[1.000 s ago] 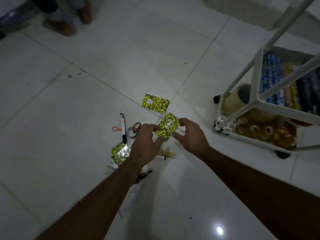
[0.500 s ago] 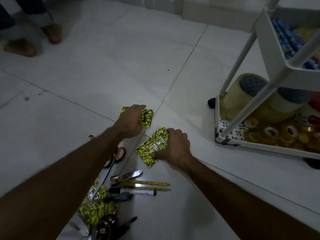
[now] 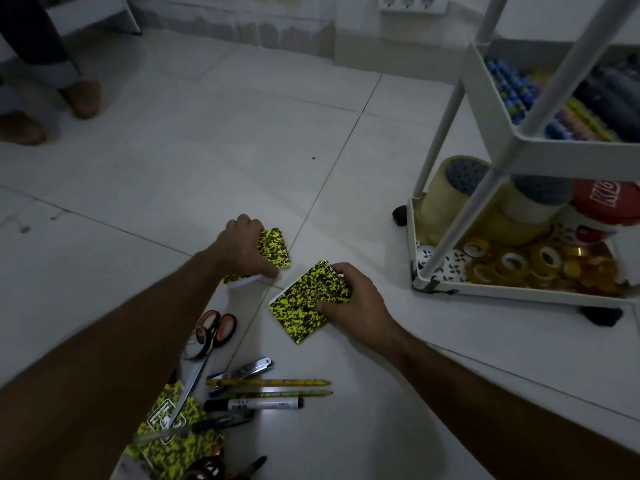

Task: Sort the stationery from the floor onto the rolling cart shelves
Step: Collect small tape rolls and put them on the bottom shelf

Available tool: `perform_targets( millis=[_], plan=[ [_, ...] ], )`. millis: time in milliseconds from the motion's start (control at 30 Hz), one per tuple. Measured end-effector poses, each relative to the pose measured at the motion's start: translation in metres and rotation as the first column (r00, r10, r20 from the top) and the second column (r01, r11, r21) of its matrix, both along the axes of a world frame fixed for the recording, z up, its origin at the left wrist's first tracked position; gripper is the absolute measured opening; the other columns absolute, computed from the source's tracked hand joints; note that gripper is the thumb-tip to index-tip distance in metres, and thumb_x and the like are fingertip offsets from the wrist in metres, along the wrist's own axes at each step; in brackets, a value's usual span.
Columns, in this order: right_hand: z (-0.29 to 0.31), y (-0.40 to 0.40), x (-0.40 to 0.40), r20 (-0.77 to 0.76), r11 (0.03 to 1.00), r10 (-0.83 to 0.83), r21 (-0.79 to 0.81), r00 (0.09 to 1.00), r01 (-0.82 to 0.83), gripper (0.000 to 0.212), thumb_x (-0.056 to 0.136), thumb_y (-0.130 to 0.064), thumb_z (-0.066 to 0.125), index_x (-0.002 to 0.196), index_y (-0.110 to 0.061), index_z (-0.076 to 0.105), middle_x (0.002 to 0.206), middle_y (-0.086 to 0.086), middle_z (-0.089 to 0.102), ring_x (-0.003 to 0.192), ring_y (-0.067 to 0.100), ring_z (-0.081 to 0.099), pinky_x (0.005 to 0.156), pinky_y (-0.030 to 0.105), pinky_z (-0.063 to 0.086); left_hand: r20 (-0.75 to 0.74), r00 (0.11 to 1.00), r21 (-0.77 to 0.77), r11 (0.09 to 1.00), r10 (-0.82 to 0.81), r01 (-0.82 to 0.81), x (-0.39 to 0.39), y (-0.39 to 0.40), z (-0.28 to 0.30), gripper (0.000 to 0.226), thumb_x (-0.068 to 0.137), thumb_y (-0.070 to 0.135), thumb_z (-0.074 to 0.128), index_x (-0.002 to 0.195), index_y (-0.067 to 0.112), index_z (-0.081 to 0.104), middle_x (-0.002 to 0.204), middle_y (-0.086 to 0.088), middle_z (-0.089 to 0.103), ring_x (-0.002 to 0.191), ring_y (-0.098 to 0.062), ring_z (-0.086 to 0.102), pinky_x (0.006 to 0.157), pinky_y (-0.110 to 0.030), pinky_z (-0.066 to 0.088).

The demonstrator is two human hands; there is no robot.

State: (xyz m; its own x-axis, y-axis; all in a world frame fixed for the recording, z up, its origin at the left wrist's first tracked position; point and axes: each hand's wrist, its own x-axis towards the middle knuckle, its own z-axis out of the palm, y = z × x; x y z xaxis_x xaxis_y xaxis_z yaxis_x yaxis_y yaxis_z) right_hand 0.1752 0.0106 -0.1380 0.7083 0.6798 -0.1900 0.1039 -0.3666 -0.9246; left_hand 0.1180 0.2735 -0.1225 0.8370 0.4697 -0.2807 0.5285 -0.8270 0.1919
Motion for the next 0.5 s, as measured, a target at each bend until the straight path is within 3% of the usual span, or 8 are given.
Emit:
perform_targets(
  millis=[167,233,300,400,500],
  plan=[
    [0.009,0.001,0.005,-0.094,0.993,-0.027,0.109,0.995,0.037,0.049,0.075,0.012,0.070,0.106,-0.026,0.065,0.093,-0.002,0.072,0.079,0.007,0.067,0.071,0.022,0.055,0.113,0.993,-0.080,0.996,-0.018,0.027,-0.011,-0.004,0.003,0.073,0.056,0.057,0.091,0.098,0.018,0.047,0.093,-0.003,0.058,0.087,-0.027,0.058,0.067,-0.034,0.042],
    [0.011,0.002,0.007,-0.116,0.991,-0.024,0.126,0.993,0.039,0.053,0.074,0.011,0.072,0.107,-0.030,0.064,0.098,0.003,0.072,0.084,0.013,0.069,0.076,0.029,0.058,0.142,0.990,-0.110,0.994,-0.006,0.022,-0.013,-0.009,0.008,0.065,0.062,0.052,0.090,0.101,0.017,0.052,0.092,-0.001,0.062,0.085,-0.025,0.060,0.067,-0.034,0.046],
    [0.017,0.002,0.005,-0.170,0.989,-0.025,0.138,0.985,0.049,0.056,0.073,0.011,0.075,0.109,-0.030,0.063,0.104,0.011,0.071,0.086,0.020,0.071,0.078,0.040,0.059,0.183,0.981,-0.255,0.967,0.063,-0.014,-0.016,-0.015,0.014,0.050,0.070,0.044,0.088,0.099,0.016,0.059,0.092,-0.001,0.066,0.086,-0.022,0.064,0.071,-0.034,0.050],
    [0.041,-0.002,-0.003,-0.318,0.979,-0.075,0.157,0.945,0.131,0.053,0.075,0.016,0.073,0.110,-0.022,0.060,0.099,0.012,0.072,0.077,0.020,0.070,0.066,0.037,0.060,0.202,0.948,-0.592,0.802,0.245,-0.081,-0.028,-0.037,0.036,0.024,0.085,0.029,0.080,0.099,0.014,0.069,0.091,-0.004,0.075,0.083,-0.021,0.072,0.074,-0.034,0.056],
    [0.087,-0.014,-0.017,-0.414,0.970,-0.120,0.144,0.902,0.195,0.052,0.078,0.014,0.073,0.121,-0.011,0.057,0.101,0.015,0.073,0.078,0.019,0.071,0.059,0.031,0.057,0.122,0.915,-0.763,0.626,0.384,-0.161,-0.049,-0.071,0.076,0.018,0.096,0.027,0.065,0.103,0.013,0.073,0.096,-0.003,0.077,0.084,-0.017,0.072,0.083,-0.034,0.055]
  ],
)
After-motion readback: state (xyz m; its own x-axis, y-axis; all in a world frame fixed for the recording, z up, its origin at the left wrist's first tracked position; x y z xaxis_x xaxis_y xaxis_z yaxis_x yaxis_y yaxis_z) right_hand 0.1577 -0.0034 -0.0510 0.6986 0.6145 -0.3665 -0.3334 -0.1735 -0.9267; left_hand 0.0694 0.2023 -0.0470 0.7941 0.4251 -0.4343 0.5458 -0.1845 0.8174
